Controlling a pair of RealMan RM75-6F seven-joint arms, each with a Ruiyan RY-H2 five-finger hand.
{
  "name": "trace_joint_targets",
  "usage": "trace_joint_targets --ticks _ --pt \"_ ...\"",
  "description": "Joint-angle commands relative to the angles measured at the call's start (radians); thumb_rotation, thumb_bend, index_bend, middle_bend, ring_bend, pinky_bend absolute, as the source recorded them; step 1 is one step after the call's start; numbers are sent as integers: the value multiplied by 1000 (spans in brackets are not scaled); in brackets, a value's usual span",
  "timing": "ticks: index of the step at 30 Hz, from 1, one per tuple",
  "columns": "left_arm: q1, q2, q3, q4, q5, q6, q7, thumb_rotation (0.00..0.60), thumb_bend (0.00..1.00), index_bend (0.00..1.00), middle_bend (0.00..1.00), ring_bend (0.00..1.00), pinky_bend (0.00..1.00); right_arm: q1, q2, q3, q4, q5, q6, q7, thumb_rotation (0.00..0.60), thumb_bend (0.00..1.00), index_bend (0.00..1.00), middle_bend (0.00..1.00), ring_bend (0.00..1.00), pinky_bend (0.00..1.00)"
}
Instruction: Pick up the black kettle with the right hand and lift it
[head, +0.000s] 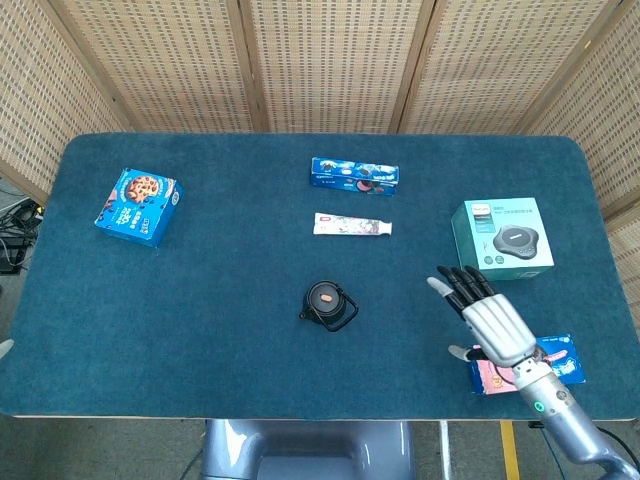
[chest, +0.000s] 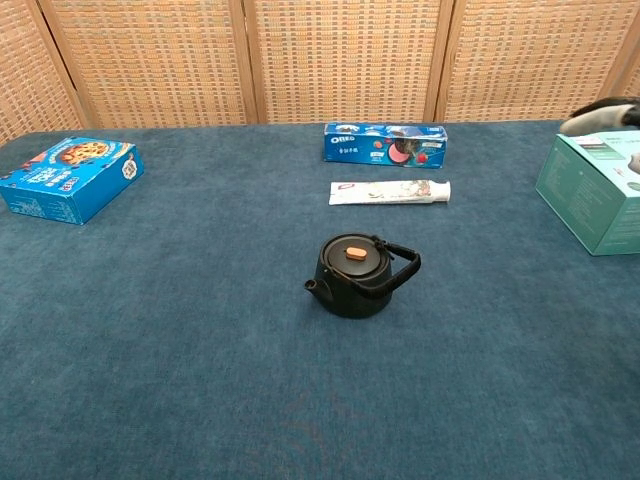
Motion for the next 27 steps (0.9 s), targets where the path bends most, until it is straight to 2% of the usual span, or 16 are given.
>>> trace_joint_targets --ticks 1,8,11,18,27 --pt "-6 -3 -4 1 -11 -11 6 600 0 0 0 0 0 125 12 51 -79 26 -160 27 600 0 50 78 60 0" --pt "-14 -6 -7 10 -29 -33 2 600 0 0 0 0 0 239 -77 108 -105 131 -312 -65 600 0 208 264 246 0" --pt "-15 -5 -8 19 -30 -36 -10 600 0 0 0 0 0 298 -174 135 -83 235 -381 -147 600 0 244 313 291 0" --pt "-11 -2 -11 26 -32 -30 -30 600 0 0 0 0 0 353 -282 147 -60 410 -387 -326 600 0 285 356 334 0" --pt "-12 0 -12 31 -35 -34 -42 600 0 0 0 0 0 396 -326 130 -44 520 -361 -469 600 0 325 389 359 0"
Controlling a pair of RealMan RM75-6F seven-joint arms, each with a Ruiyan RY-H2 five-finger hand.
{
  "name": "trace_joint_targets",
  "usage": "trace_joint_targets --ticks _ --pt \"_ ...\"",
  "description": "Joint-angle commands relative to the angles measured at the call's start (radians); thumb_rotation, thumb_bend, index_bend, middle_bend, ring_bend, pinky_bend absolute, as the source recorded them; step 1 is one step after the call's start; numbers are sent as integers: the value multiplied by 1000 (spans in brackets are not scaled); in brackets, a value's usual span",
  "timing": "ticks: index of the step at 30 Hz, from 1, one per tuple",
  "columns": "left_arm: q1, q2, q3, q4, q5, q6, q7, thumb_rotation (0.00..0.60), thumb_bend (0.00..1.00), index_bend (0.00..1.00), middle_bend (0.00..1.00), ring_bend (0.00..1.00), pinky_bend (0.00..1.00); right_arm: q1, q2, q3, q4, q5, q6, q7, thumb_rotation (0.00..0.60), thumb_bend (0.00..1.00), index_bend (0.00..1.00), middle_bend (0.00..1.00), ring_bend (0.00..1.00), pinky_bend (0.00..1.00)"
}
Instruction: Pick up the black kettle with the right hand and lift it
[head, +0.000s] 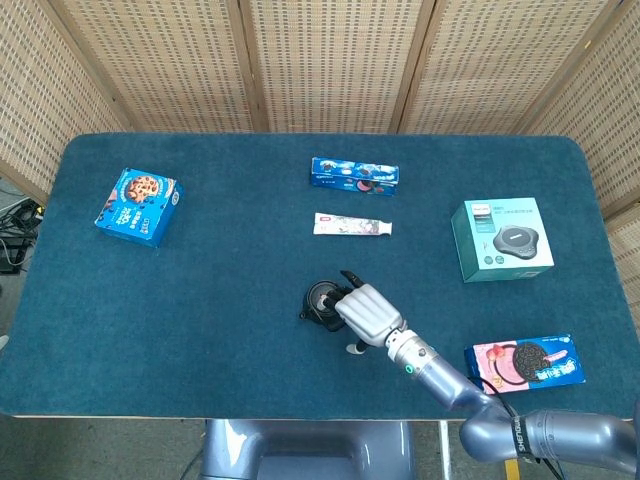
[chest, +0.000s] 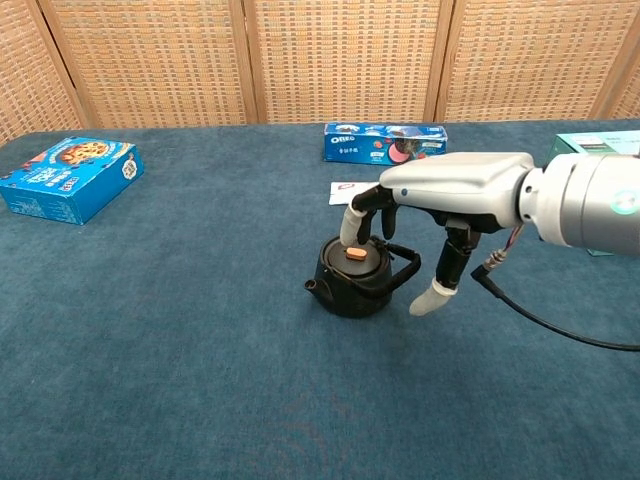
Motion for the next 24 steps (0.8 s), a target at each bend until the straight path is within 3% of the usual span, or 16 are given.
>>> trace_joint_targets --ticks 1,24 --pt "-2 1 -1 3 -2 -4 -4 600 0 0 0 0 0 16 -6 -18 2 13 15 -51 600 0 332 395 363 0" --pt "1 3 -2 4 0 2 -15 600 0 0 0 0 0 66 -34 -99 32 46 42 -214 600 0 400 454 416 0"
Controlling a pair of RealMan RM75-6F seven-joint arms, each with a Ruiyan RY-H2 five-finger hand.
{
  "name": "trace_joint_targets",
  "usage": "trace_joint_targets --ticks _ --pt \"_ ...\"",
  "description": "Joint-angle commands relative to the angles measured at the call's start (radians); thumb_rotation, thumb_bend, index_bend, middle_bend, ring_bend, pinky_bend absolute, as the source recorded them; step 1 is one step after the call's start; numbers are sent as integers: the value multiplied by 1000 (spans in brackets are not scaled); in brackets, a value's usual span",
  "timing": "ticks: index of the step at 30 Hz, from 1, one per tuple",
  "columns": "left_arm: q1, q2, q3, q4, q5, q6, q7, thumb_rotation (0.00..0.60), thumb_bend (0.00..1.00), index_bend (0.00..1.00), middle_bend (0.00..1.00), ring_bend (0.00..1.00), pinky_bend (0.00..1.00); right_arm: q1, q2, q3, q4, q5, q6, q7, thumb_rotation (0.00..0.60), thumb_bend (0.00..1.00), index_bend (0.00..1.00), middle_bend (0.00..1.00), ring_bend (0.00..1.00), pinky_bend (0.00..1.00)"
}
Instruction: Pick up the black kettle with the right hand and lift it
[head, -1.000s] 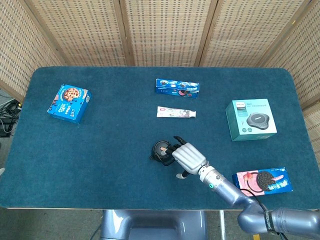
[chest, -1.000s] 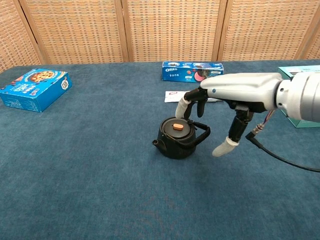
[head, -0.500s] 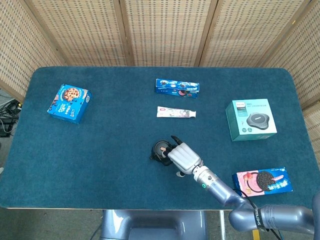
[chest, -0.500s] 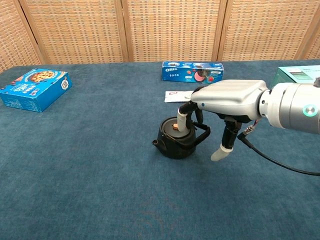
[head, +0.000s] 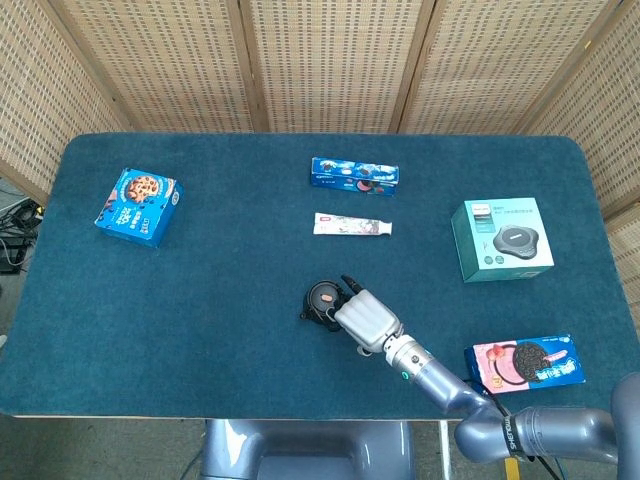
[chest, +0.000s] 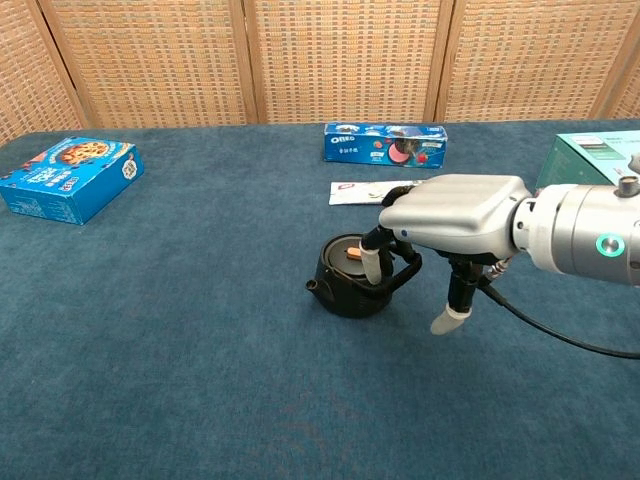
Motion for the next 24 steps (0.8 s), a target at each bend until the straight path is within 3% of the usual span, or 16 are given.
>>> trace_joint_targets --ticks 1,24 --pt "0 1 0 1 0 -1 -4 600 0 0 0 0 0 8 -3 -8 0 10 -3 -17 600 0 403 457 418 0" --pt "6 9 -3 13 2 5 -45 600 0 0 0 0 0 82 -84 -56 60 145 1 -181 600 0 470 505 457 0"
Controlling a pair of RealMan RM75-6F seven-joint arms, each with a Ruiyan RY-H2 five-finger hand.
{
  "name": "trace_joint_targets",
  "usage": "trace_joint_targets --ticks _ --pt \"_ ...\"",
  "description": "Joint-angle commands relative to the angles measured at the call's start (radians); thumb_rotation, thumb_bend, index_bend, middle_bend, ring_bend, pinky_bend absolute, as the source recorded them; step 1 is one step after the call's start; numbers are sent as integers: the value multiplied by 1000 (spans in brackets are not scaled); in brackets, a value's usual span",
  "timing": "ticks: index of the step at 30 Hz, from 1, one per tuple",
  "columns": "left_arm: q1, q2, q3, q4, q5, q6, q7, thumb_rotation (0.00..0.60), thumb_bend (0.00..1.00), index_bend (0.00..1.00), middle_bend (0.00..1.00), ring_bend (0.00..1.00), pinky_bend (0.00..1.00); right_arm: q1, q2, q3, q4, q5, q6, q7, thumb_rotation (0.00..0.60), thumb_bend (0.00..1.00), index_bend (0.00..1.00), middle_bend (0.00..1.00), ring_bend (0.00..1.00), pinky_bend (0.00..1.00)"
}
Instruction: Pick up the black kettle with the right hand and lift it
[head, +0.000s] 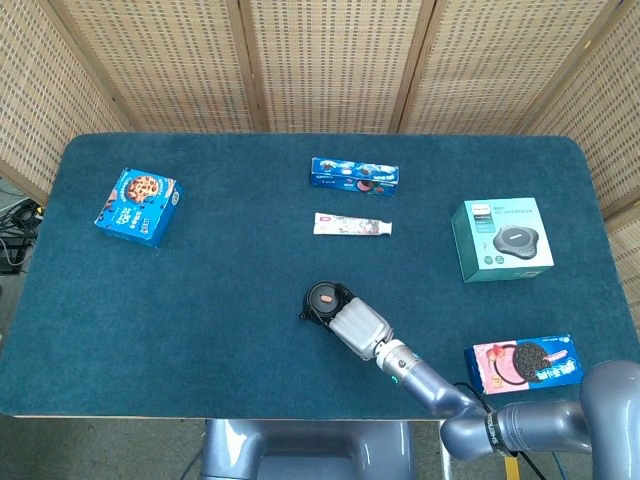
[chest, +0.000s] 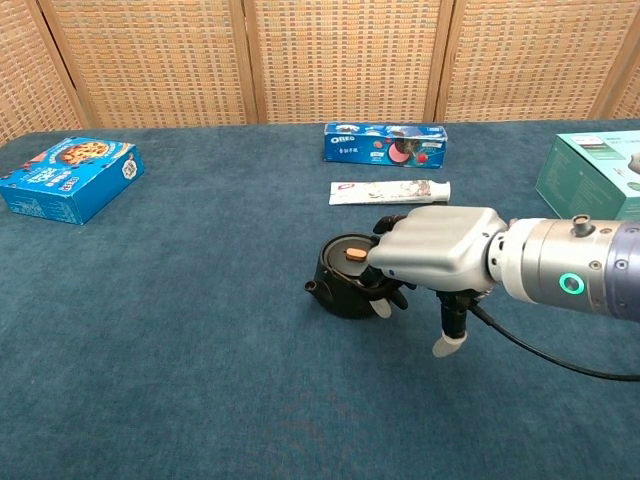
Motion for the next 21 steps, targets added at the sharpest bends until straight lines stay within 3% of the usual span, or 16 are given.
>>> trace_joint_targets --ticks 1,8,13,18,21 --pt "0 1 0 1 0 0 -4 600 0 0 0 0 0 10 -12 -2 13 25 4 -13 600 0 475 508 459 0" --pt "0 2 -2 5 -2 -3 -12 600 0 0 0 0 0 26 -27 -3 32 56 8 -27 600 0 526 546 478 0" --pt "-1 3 -2 7 -4 -6 -16 600 0 0 0 0 0 33 -30 1 34 58 15 -21 600 0 656 689 557 0" --pt "-2 4 -2 7 -3 -8 -18 600 0 0 0 0 0 36 -26 11 30 45 21 2 600 0 736 757 599 0" --pt "0 5 -3 7 -4 -5 -24 600 0 0 0 0 0 38 -20 46 15 59 22 49 600 0 798 787 624 0"
